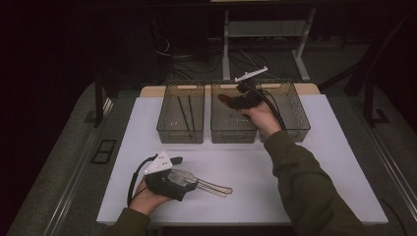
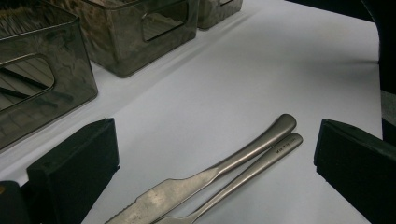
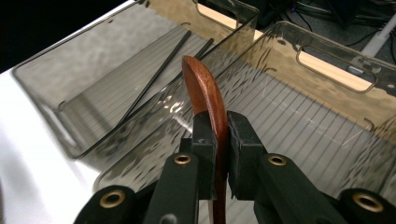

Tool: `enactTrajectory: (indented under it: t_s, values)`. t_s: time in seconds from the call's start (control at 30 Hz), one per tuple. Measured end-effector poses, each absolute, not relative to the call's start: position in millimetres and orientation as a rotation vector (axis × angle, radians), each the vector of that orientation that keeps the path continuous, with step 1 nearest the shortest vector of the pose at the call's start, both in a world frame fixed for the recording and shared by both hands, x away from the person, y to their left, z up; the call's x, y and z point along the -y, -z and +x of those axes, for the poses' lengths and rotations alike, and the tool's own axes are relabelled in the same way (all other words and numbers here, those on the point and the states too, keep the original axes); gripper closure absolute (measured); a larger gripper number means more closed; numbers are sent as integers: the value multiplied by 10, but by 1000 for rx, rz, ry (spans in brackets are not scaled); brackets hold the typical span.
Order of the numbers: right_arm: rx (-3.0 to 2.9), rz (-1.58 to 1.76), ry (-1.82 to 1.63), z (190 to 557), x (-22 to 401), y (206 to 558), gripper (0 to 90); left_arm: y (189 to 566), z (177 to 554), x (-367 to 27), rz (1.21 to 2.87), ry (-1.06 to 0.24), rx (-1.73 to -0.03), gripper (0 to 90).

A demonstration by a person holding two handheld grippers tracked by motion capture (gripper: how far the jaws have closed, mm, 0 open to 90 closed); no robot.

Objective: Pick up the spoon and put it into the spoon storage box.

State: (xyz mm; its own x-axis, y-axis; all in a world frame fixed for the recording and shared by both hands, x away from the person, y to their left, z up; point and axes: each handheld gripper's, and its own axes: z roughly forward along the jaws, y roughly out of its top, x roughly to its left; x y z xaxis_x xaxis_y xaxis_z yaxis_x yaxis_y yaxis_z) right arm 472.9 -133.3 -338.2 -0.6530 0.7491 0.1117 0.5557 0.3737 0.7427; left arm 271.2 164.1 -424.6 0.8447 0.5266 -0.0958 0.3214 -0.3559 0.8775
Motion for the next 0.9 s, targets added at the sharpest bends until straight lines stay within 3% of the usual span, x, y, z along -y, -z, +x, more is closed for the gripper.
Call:
enactTrajectory:
  t_s: [0.83, 0.9]
  values:
    - [-2422, 1224, -1075, 5026, 1063, 3756, 807, 4244, 2706, -1628, 1962, -233, -622, 0]
    - [-2429, 1227, -1079, 5019, 1054, 3767, 748, 4244, 2705, -1628, 1963, -233, -622, 0]
